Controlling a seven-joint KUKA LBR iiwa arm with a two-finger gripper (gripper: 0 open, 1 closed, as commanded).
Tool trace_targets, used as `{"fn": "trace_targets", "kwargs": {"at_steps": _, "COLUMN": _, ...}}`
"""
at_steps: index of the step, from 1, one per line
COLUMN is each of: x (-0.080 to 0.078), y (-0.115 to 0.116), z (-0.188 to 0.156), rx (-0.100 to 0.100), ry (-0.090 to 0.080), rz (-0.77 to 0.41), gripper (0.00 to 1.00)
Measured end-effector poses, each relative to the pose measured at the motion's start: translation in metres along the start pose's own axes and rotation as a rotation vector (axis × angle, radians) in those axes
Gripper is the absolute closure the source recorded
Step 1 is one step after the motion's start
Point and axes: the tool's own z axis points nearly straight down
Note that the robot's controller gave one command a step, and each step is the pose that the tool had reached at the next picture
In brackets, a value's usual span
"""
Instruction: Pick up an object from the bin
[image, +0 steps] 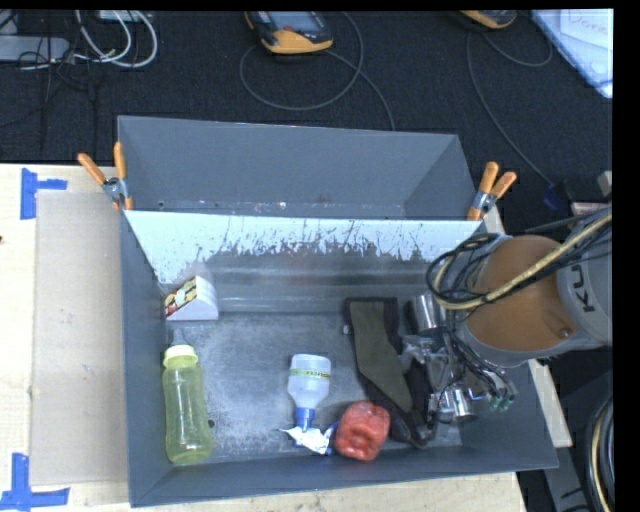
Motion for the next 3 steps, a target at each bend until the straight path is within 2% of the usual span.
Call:
{"fn": "trace_targets", "kwargs": {"at_steps": 1, "x": 0.004, "y": 0.028, "z": 0.006, "rx": 0.002, "ry": -0.001, "rz": 0.060, "gripper": 0.00}}
{"fn": "trace_targets", "kwargs": {"at_steps": 2, "x": 0.009, "y": 0.041, "z": 0.007, "rx": 0.001, "ry": -0.004, "rz": 0.067, "gripper": 0.00}}
{"fn": "trace_targets", "kwargs": {"at_steps": 3, "x": 0.015, "y": 0.042, "z": 0.004, "rx": 0.002, "ry": -0.009, "rz": 0.047, "gripper": 0.00}}
